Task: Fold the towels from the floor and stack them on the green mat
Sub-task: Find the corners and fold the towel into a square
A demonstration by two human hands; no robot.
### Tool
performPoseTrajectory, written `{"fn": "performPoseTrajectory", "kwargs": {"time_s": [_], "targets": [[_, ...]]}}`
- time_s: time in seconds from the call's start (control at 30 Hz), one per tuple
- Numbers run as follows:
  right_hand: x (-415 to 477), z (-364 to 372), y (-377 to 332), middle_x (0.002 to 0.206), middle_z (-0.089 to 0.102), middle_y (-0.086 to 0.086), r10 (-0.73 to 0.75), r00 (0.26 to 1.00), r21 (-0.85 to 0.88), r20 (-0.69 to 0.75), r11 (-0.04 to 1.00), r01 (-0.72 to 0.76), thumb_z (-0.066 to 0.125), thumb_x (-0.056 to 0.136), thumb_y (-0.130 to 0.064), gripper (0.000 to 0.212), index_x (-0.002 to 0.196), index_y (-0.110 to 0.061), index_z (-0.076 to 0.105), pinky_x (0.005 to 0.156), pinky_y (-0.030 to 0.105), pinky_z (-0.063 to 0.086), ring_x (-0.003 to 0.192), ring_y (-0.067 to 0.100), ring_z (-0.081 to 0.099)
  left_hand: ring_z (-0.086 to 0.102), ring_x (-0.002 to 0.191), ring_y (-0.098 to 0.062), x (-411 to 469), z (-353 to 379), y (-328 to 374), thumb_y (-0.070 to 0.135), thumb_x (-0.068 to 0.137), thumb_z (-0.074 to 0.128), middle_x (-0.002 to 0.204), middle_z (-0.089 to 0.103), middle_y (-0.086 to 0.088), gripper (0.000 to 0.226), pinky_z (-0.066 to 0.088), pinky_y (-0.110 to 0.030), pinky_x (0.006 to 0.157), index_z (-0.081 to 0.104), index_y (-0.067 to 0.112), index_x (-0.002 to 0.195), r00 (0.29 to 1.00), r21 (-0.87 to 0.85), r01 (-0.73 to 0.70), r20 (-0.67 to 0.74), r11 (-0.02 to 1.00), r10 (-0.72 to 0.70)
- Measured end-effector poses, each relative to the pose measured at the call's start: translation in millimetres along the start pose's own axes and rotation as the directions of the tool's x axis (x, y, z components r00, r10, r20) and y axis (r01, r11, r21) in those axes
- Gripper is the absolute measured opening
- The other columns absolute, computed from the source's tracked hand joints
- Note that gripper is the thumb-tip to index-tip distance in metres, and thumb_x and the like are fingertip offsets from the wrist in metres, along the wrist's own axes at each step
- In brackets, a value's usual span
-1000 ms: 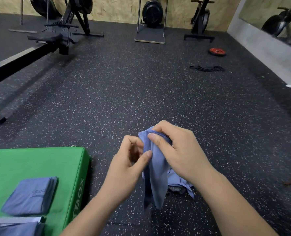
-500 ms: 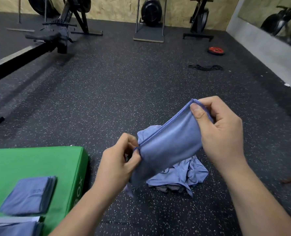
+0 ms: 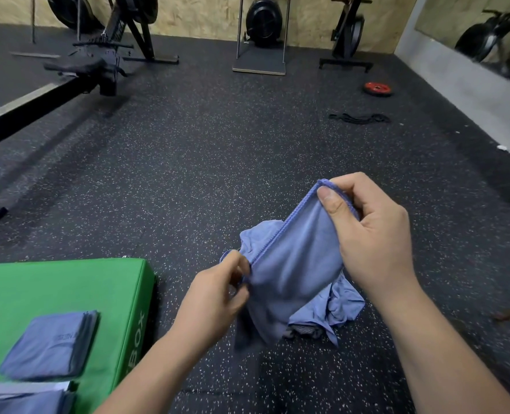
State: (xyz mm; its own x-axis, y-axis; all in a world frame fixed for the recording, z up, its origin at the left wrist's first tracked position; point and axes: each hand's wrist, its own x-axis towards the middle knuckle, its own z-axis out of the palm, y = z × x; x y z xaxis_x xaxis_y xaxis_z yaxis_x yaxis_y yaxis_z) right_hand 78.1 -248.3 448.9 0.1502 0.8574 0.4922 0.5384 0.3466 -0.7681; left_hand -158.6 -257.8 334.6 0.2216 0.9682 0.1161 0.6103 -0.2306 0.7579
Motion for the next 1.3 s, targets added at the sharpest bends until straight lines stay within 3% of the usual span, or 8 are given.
{"fn": "performPoseTrajectory", "kwargs": {"time_s": [0.3,0.43,0.53,0.63,0.87,0.97,1.1,1.3], "targets": [[4,-15,-1,0.073,0.058,0.005,-0.027,0.995,-0.034,-0.098,0.999,0.023,0.067,0.107,-0.029,0.013,0.098,-0.022,0.071,0.063,0.037,0.041,0.068,0.023,0.05,0.065,0.066,-0.008,3,3,-8,0.009,0.084,0.072,0.08,0.074,0.015,0.031,0.054,-0.032,0.069,0.055,0.031,0.096,0.979,-0.016,0.2,0.048,0.98,-0.199],[5,-24,2,0.071,0.059,-0.004,-0.024,0.994,-0.073,-0.104,0.997,0.016,0.067,0.107,-0.029,0.009,0.1,-0.023,0.071,0.059,0.032,0.042,0.063,0.014,0.05,0.057,0.059,-0.002,5,-2,-12,0.011,0.09,0.074,0.073,0.074,0.013,0.018,0.05,-0.027,0.063,0.065,0.027,0.087,0.976,-0.041,0.216,-0.017,0.975,-0.217],[1,-21,2,0.071,0.059,-0.014,-0.008,1.0,-0.088,0.0,0.996,0.008,0.071,0.104,-0.026,0.004,0.108,-0.026,0.07,0.059,0.016,0.039,0.062,0.004,0.053,0.055,0.052,-0.005,4,-4,-4,0.017,0.096,0.073,0.068,0.071,0.01,0.013,0.046,-0.02,0.049,0.071,0.028,0.089,0.981,-0.071,0.19,-0.029,0.979,-0.193],[-6,-10,4,0.067,0.052,-0.007,0.046,0.971,-0.107,0.233,0.994,-0.022,0.071,0.102,-0.033,0.018,0.119,-0.035,0.066,0.058,0.022,0.04,0.059,0.007,0.049,0.053,0.056,-0.003,4,-4,7,0.018,0.099,0.074,0.068,0.069,0.01,0.012,0.043,-0.018,0.056,0.075,0.026,0.09,0.994,-0.058,0.107,-0.026,0.993,-0.108],[-21,19,18,0.066,0.06,-0.019,0.219,0.737,-0.295,0.639,0.955,-0.028,0.075,0.093,-0.043,0.028,0.12,-0.04,0.069,0.061,0.019,0.039,0.063,0.003,0.052,0.069,0.078,-0.004,3,-13,27,0.02,0.102,0.072,0.081,0.074,0.019,0.014,0.05,-0.018,0.072,0.075,0.032,0.095,0.996,-0.054,-0.085,-0.023,0.995,0.084],[-22,25,16,0.07,0.065,-0.031,0.258,0.681,-0.318,0.685,0.947,-0.039,0.07,0.097,-0.037,0.009,0.105,-0.037,0.071,0.063,0.016,0.043,0.069,-0.003,0.06,0.066,0.075,0.0,2,-17,31,0.017,0.102,0.072,0.083,0.074,0.021,0.016,0.045,-0.012,0.07,0.077,0.032,0.099,0.992,-0.099,-0.118,-0.05,0.988,0.113],[-20,27,14,0.078,0.074,-0.01,0.282,0.673,-0.335,0.684,0.941,-0.054,0.063,0.098,-0.034,0.008,0.092,-0.032,0.066,0.072,0.032,0.054,0.073,0.003,0.066,0.057,0.063,0.001,0,-18,26,0.02,0.1,0.075,0.074,0.068,0.022,0.013,0.041,-0.012,0.062,0.079,0.033,0.1,0.994,-0.06,-0.109,-0.038,0.992,0.106],[-22,31,11,0.07,0.068,-0.003,0.255,0.715,-0.358,0.651,0.934,-0.007,0.064,0.091,-0.03,0.008,0.085,-0.027,0.062,0.058,0.031,0.045,0.06,0.009,0.055,0.067,0.068,-0.009,-2,-14,15,0.041,0.082,0.056,0.073,0.071,0.013,0.018,0.057,-0.035,0.068,0.067,0.033,0.094,0.997,0.155,-0.031,0.07,0.987,0.02]]}}
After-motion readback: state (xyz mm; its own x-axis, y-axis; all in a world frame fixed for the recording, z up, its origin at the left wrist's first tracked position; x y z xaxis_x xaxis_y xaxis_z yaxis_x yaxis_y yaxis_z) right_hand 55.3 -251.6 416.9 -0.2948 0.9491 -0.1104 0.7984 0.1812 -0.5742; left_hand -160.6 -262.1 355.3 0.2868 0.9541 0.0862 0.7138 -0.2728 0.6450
